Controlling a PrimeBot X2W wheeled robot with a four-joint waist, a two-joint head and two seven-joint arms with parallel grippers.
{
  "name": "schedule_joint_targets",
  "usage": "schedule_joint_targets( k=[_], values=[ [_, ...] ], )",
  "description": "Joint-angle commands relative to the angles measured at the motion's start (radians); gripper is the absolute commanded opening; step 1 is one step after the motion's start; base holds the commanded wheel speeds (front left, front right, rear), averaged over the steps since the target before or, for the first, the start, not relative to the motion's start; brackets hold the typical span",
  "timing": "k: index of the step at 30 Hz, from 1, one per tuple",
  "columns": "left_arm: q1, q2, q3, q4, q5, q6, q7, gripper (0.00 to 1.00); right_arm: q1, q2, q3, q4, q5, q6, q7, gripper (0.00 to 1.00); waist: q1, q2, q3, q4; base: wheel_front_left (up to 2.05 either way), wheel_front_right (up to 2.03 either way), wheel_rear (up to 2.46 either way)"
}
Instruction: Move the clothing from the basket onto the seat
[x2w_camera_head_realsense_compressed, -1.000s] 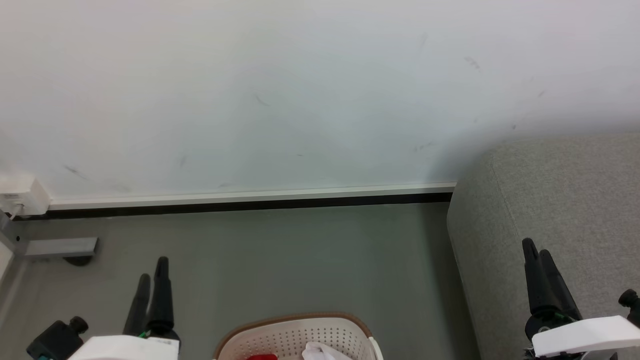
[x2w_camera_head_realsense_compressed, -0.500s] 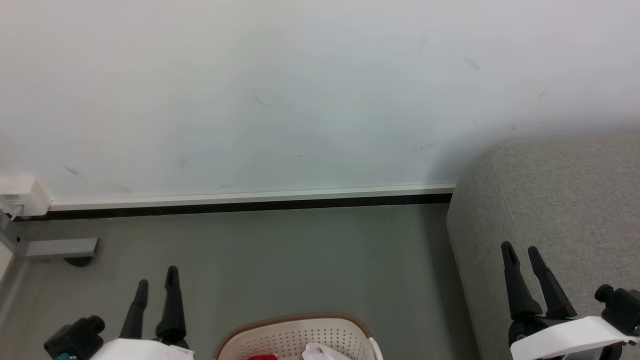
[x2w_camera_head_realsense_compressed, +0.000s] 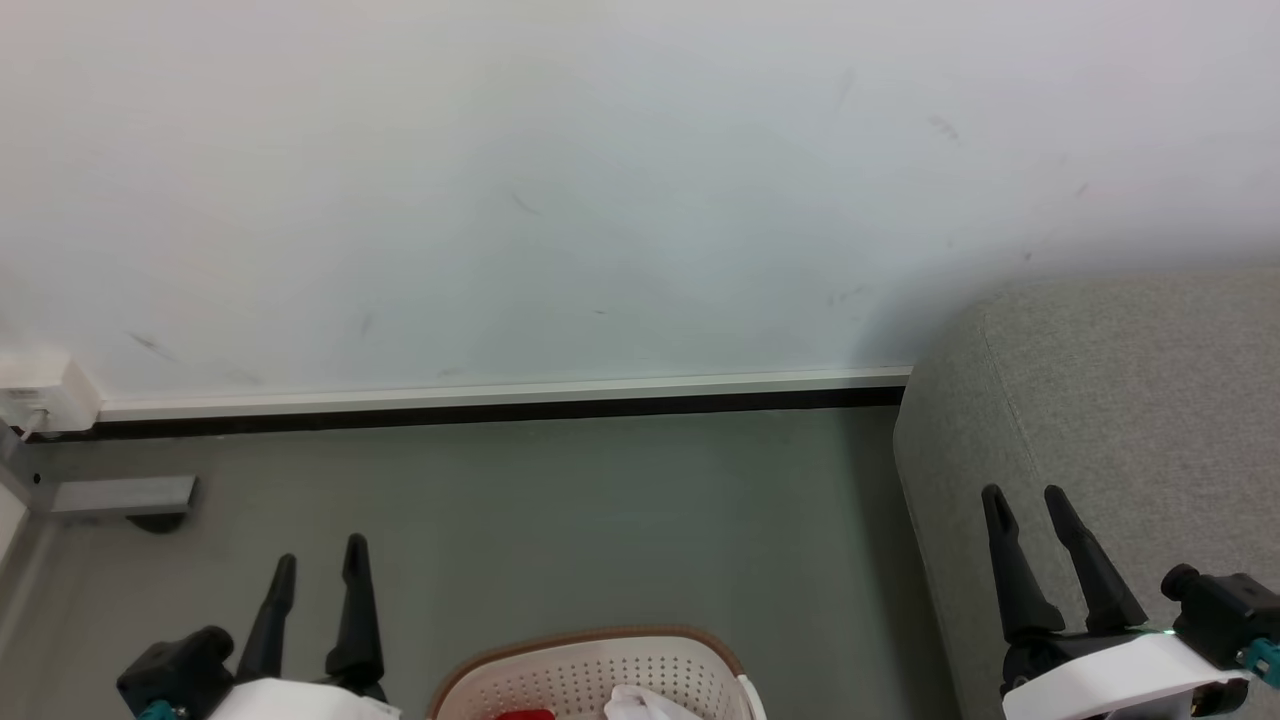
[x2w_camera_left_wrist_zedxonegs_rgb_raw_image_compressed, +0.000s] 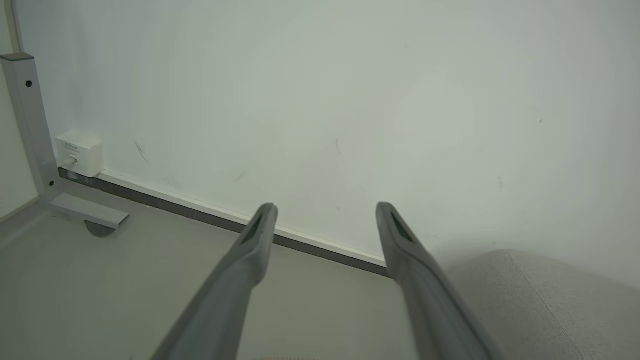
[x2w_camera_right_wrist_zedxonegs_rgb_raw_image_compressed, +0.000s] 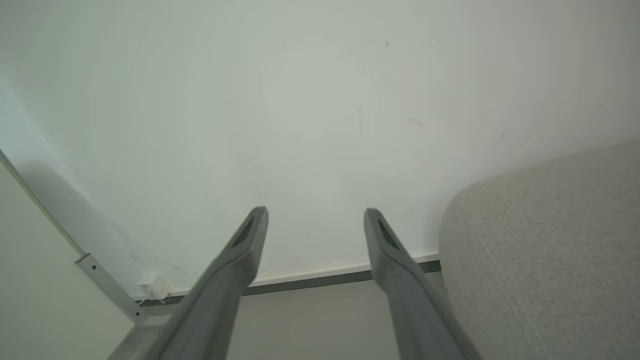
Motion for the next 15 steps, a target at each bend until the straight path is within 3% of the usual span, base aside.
schedule_joint_targets(
  k=[1,15],
  values=[
    [0.003,0.011,0.002,-0.009,0.022,0.002,-0.011,1.0,-0.016,-0.009,0.004,-0.003,-0.024,-0.001,-0.011,1.0,0.0,0.0,0.0,0.0,0.0,0.0,0.0],
    [0.014,0.018,-0.006,-0.014,0.149,0.004,-0.041,1.0,-0.019,-0.01,0.013,0.003,-0.141,-0.002,-0.041,1.0,0.0,0.0,-0.007,0.001,0.0,0.0,0.0]
  ],
)
